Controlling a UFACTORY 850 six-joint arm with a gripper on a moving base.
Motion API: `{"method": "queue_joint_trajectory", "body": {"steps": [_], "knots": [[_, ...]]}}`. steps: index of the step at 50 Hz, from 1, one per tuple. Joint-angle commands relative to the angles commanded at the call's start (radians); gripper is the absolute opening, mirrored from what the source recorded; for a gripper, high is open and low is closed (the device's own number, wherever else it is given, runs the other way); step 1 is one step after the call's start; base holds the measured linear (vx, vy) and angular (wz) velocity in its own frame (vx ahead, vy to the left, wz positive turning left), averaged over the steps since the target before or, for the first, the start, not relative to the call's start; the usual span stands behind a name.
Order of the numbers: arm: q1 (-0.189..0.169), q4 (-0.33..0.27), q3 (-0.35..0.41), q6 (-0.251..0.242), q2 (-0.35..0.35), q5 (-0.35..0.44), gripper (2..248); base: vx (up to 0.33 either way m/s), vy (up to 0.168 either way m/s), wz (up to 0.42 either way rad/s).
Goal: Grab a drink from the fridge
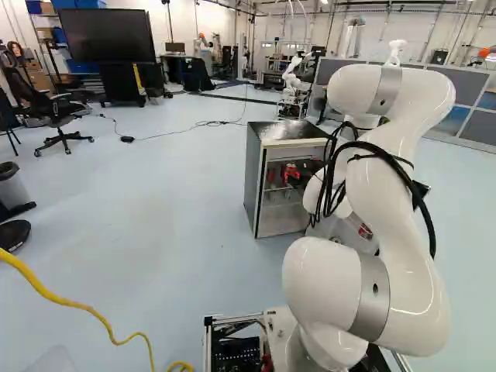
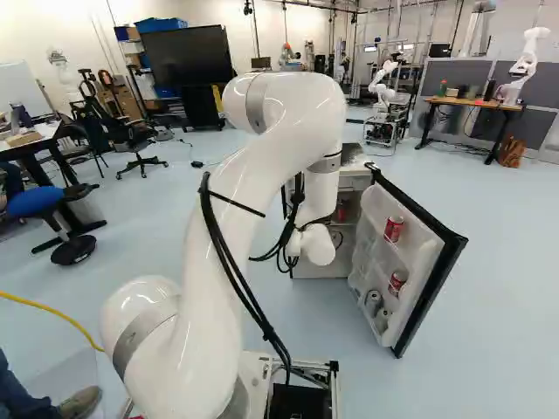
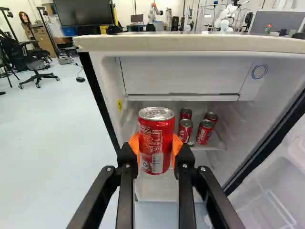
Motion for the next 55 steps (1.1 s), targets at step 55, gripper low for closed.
{"method": "queue_joint_trajectory", "body": {"steps": [55], "knots": [[-0.017,0.0,0.13,0.0,0.207,0.0,88,0.0,0.0,0.0]]}}
